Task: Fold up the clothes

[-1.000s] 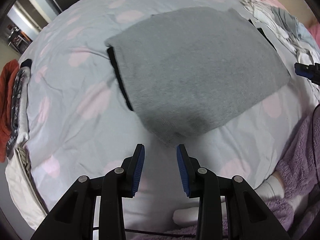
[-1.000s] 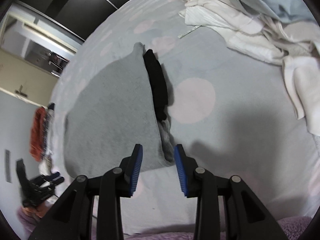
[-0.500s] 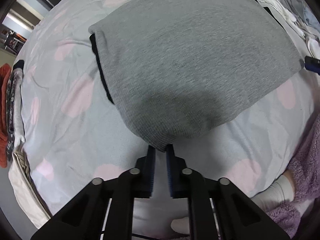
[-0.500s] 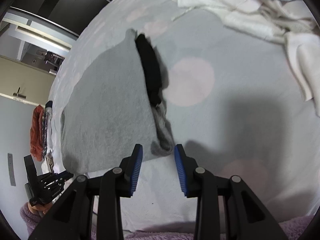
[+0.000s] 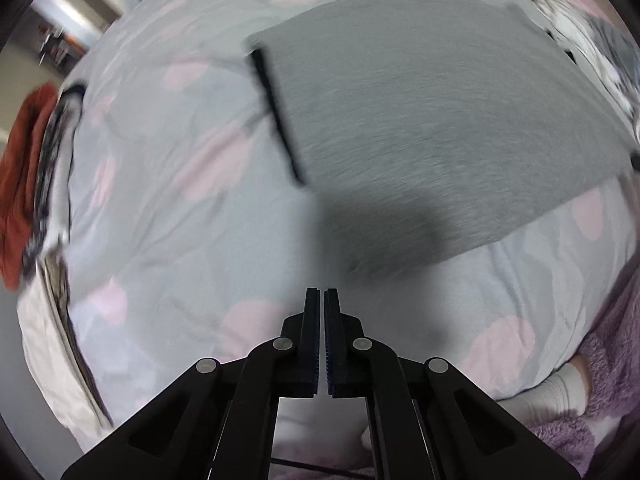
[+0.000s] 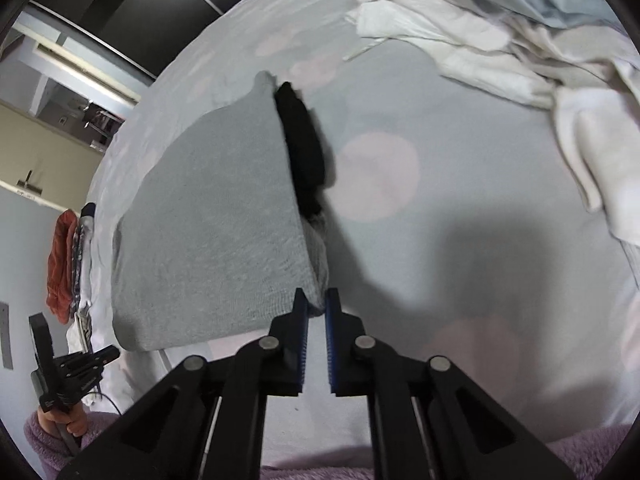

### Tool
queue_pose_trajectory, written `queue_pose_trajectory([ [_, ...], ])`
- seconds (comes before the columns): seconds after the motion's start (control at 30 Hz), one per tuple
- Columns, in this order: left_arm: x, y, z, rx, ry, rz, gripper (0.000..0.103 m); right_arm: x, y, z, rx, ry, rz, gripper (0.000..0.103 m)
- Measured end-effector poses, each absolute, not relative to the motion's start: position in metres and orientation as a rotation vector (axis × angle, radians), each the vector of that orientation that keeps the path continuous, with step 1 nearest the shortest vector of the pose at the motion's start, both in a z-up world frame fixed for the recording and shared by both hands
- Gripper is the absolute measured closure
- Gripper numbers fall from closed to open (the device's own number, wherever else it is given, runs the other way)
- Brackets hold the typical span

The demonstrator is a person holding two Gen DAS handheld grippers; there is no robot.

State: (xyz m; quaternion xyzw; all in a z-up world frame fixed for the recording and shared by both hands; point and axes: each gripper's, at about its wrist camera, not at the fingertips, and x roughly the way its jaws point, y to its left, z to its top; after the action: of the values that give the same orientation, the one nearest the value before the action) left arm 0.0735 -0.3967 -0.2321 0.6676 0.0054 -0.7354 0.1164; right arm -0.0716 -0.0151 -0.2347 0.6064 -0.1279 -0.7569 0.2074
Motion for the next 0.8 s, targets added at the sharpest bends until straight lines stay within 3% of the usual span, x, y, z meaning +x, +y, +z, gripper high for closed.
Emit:
queue_pose_trajectory([
  [0.27, 0.072, -0.414, -0.263, 2.071, 0.041, -1.915, 0.101, -0.076, -0.021, -0.251, 1.807, -0.297, -2.077, 0.095],
  [0.5, 0.076, -0.428, -0.238, 1.981, 0.274, -2.069, 0.098, -0.079, -0.009, -0.257, 1.857, -0.375, -2.059, 0.09],
  [0.8, 0.069, -0.427, -0.205, 1.852, 0.248, -2.223, 0.098, -0.082, -0.007, -0.258, 1.846, -0.417, -2.05, 0.09],
])
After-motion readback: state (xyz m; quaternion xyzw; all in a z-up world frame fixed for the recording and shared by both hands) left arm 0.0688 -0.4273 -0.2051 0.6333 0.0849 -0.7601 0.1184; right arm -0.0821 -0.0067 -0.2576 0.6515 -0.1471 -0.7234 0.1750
